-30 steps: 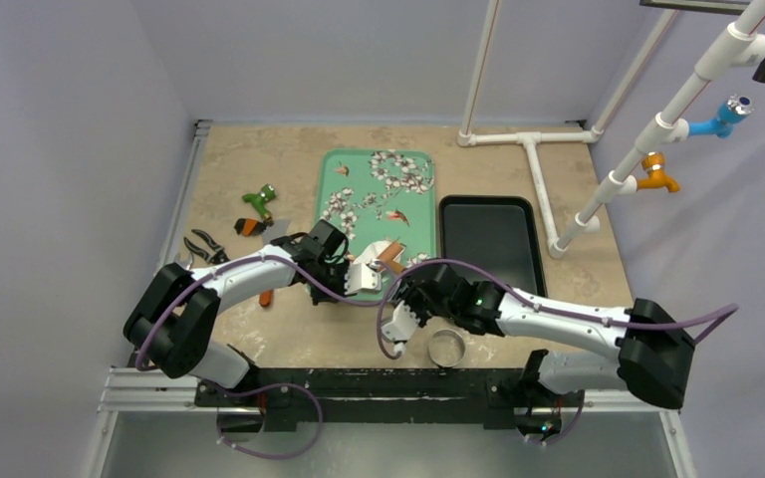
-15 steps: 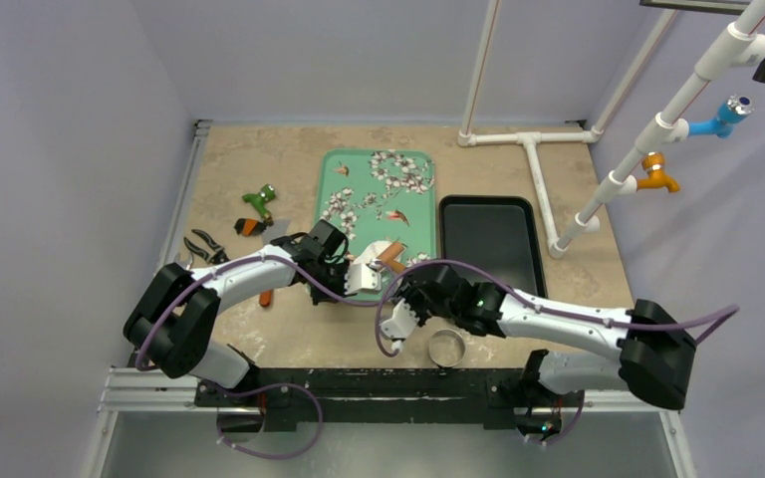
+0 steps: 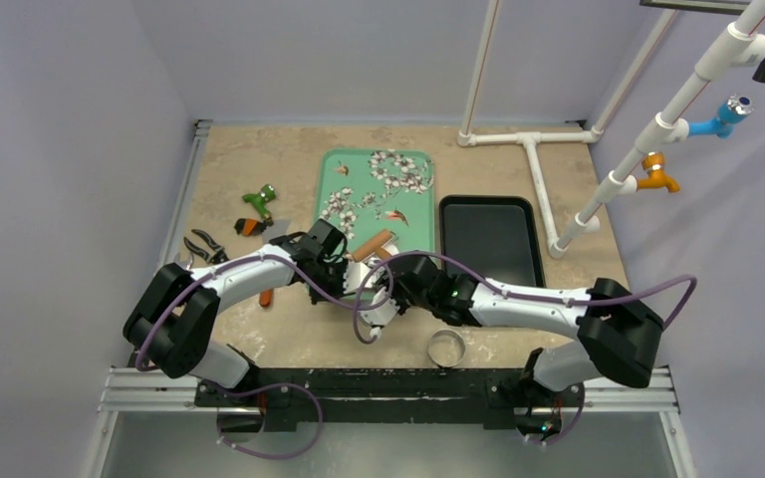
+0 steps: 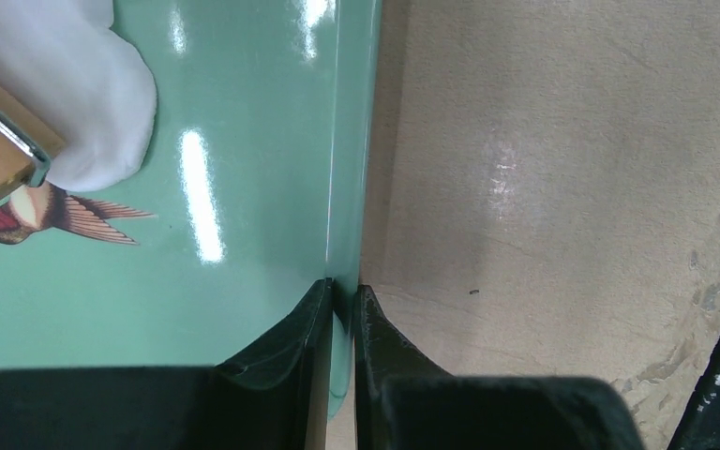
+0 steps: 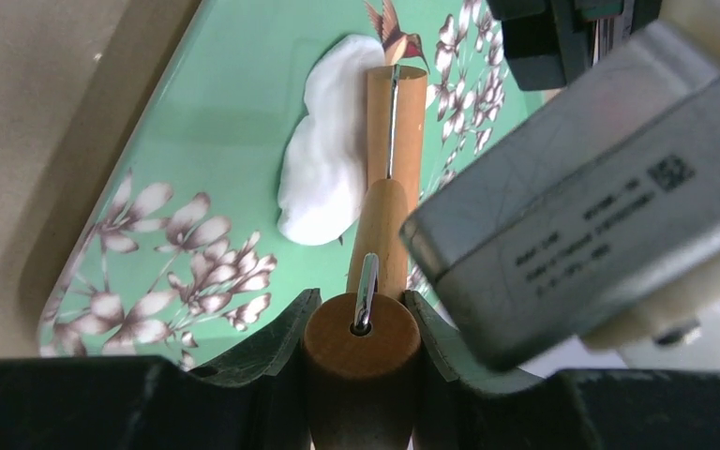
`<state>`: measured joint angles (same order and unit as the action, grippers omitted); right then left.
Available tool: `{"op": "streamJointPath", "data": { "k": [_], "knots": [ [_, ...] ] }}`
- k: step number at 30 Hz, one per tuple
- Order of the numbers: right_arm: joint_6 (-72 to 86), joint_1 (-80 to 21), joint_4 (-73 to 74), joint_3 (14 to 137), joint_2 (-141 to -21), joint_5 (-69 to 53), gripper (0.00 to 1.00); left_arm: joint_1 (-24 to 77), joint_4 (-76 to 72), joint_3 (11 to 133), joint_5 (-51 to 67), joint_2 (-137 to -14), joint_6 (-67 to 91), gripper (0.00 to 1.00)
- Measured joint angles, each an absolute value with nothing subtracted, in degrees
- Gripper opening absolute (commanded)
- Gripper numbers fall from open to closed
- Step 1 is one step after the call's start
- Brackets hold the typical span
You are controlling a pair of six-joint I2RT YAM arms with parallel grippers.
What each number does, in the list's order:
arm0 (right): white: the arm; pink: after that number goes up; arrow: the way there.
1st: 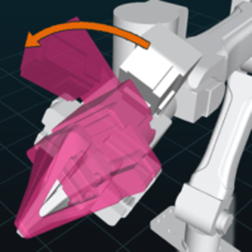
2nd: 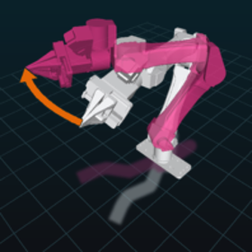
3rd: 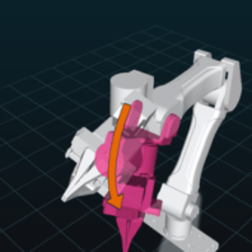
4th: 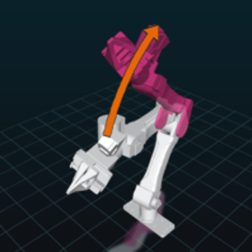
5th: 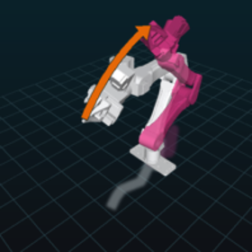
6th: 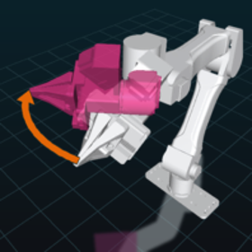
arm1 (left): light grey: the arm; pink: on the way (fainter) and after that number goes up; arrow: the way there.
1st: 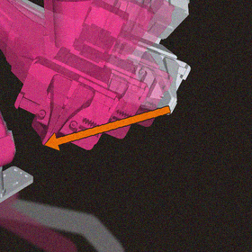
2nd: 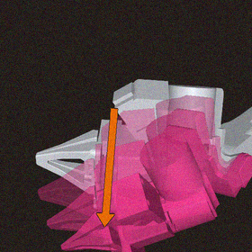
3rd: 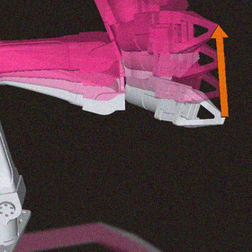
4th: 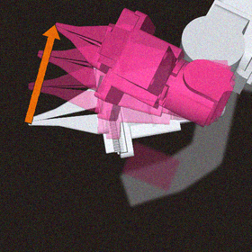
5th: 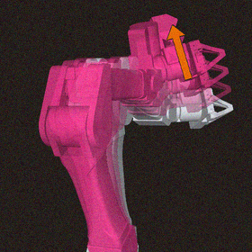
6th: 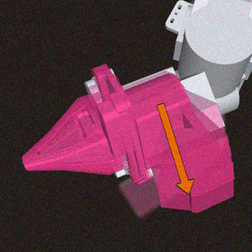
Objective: Roll out the dumpling wrappers from the dough
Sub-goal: Flatten out the dough on the work surface.
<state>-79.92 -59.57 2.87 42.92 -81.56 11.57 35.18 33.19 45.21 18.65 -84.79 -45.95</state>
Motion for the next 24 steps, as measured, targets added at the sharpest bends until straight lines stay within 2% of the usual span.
{"op": "streamJointPath", "data": {
  "k": [9, 12, 19, 24],
  "knots": [
    [-79.44, -60.12, 10.98, 36.77, -69.54, 12.10, 0.00, 35.18, 33.21, 45.23, 18.63, -84.79, -46.00, 0.00],
    [-79.42, -60.42, 10.98, 36.67, -70.08, 12.62, 0.00, 35.18, 33.32, 45.23, 18.63, -84.79, -45.98, 0.00],
    [-79.81, -60.71, 4.82, 40.84, -79.48, 15.68, 0.00, 35.03, 33.10, 45.23, 18.52, -84.79, -45.98, 0.00],
    [-79.70, -60.73, 7.94, 39.29, -75.26, 16.51, 0.00, 35.00, 33.08, 45.23, 18.55, -84.79, -45.98, 0.00]
  ]
}}
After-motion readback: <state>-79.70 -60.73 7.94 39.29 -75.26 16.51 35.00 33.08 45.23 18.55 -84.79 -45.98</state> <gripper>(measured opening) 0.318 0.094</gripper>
